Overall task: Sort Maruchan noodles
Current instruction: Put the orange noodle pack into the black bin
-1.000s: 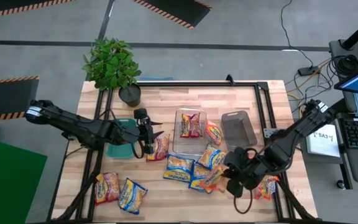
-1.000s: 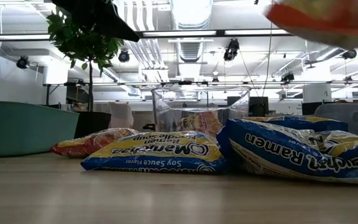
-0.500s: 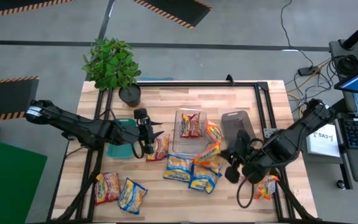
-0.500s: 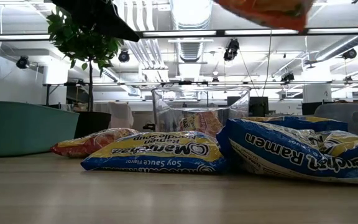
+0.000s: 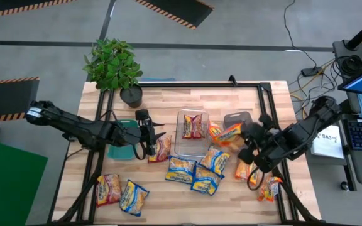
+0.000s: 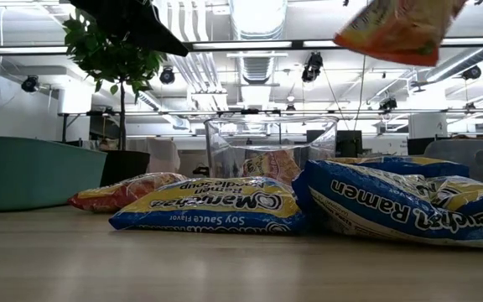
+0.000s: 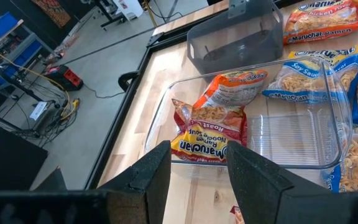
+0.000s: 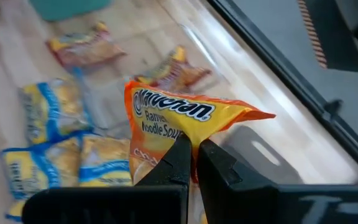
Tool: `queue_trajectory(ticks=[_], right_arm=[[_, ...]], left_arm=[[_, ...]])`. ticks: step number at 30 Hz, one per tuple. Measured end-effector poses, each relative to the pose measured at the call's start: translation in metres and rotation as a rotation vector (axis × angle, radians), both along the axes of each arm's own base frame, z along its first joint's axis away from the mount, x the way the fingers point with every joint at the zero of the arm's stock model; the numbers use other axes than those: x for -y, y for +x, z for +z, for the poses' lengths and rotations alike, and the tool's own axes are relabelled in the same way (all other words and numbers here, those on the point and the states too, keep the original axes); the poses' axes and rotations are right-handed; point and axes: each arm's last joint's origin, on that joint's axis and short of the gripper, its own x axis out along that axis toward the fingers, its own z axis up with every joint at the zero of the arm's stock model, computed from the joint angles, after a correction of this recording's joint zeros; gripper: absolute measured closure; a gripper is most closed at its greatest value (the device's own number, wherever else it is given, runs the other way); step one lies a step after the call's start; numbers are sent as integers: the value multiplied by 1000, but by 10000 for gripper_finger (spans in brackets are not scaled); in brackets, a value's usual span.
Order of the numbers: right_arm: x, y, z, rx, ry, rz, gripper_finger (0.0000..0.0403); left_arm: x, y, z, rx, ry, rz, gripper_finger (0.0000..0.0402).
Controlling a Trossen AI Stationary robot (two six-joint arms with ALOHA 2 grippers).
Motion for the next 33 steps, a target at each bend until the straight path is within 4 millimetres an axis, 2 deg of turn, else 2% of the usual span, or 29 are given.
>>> queue_trajectory(ticks=[10,16,25,33], right_arm=[[21,-24,-10,-26,-24,-47,394],[41,-30,-22,-58,-63,-106,394],[71,-24,-36,-203,-144,-178,394],[79,-10,-57,-411,-161,-120,394]], left_arm=[[0,0,0,2,0,0,263],[0,0,1,8,-2,0,263],[0,0,1,8,-2,0,263],[0,0,1,8,-2,0,263]])
